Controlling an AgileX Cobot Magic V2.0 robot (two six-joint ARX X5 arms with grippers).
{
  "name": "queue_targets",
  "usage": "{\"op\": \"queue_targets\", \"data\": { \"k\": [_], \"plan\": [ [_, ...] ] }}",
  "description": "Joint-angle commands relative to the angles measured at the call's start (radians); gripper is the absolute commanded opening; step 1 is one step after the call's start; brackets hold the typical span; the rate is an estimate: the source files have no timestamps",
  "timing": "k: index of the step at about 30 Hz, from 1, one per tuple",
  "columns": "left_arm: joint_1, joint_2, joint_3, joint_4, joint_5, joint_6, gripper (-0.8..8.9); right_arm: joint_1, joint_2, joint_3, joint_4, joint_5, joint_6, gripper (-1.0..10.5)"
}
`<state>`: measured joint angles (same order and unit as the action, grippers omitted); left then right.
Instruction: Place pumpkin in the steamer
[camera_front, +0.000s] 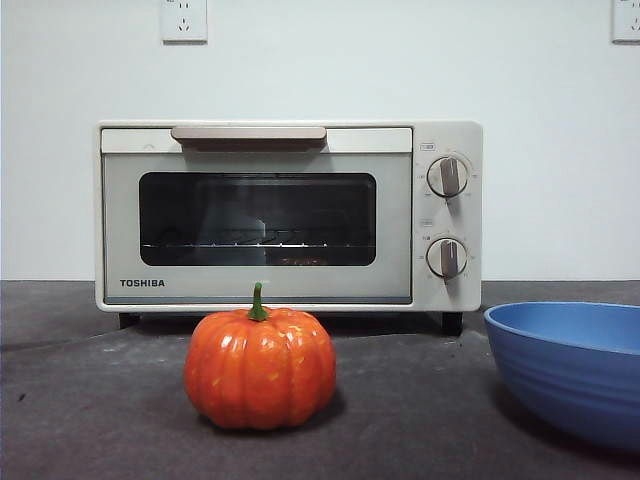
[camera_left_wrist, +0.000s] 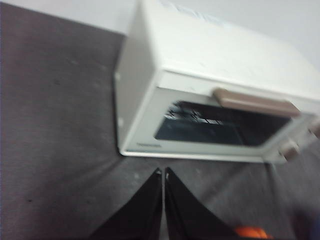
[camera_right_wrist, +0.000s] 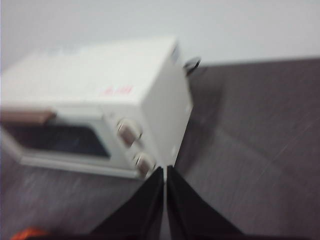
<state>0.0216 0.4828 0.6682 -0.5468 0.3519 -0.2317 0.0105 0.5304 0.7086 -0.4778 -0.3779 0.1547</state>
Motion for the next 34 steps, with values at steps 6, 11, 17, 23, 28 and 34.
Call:
{"op": "queue_targets", "data": {
  "k": [6, 11, 17, 23, 28, 34],
  "plan": [
    [-0.036, 0.182, 0.170, -0.190, 0.136, 0.201, 0.15, 0.029, 0.183, 0.140, -0.222, -0.118, -0.166, 0.1],
    [-0.077, 0.231, 0.207, -0.253, 0.195, 0.243, 0.15, 0.094, 0.233, 0.160, -0.330, -0.173, -0.219, 0.1],
    [-0.104, 0.232, 0.207, -0.254, 0.223, 0.243, 0.15, 0.164, 0.246, 0.161, -0.407, -0.179, -0.261, 0.1],
    [-0.105, 0.231, 0.207, -0.254, 0.223, 0.243, 0.15, 0.172, 0.246, 0.161, -0.405, -0.179, -0.260, 0.1],
    [-0.105, 0.231, 0.207, -0.253, 0.223, 0.243, 0.15, 0.172, 0.246, 0.161, -0.404, -0.178, -0.257, 3.5],
    [-0.105, 0.231, 0.207, -0.253, 0.223, 0.243, 0.15, 0.173, 0.246, 0.161, -0.390, -0.176, -0.233, 4.6]
  ]
}}
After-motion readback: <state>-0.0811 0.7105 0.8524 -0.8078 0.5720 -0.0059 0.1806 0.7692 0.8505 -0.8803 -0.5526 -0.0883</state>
